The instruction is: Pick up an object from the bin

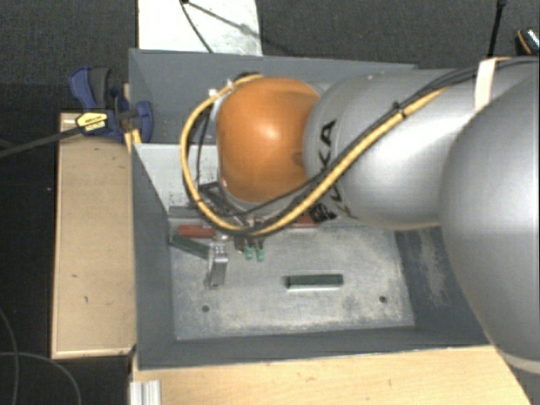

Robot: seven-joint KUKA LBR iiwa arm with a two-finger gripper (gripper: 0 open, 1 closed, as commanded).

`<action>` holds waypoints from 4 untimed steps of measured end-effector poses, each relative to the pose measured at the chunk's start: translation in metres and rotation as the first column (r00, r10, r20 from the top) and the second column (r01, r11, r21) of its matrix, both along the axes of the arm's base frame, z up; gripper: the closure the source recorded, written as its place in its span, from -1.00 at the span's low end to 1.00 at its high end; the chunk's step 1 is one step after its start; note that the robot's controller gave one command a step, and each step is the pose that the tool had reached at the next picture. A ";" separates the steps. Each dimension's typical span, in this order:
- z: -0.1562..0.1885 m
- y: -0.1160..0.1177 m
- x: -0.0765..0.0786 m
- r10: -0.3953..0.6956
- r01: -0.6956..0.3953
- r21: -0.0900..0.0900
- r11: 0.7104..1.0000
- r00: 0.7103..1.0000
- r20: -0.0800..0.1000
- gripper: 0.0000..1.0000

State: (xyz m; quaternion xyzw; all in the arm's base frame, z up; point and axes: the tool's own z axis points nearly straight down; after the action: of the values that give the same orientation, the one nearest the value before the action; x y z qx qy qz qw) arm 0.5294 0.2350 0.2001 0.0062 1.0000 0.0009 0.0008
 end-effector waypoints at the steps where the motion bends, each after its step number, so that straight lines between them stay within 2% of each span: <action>1: -0.134 -0.012 0.063 0.177 -0.177 -0.002 0.984 0.984 -0.001 -1.00; 2: -0.129 -0.018 0.062 0.195 -0.195 -0.002 0.981 0.981 -0.001 -1.00; 3: -0.129 -0.028 0.056 -0.045 0.045 -0.003 0.999 0.999 -0.003 -1.00; 4: -0.129 -0.032 0.061 -0.058 0.058 0.001 0.998 0.998 0.003 -1.00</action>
Offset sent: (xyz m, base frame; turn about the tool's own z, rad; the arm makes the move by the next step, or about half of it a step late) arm 0.0621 -0.0109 -0.1301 -0.1796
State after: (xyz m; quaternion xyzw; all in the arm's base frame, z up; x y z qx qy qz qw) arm 0.5902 0.2029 0.0708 0.0352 0.9994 0.0011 0.0025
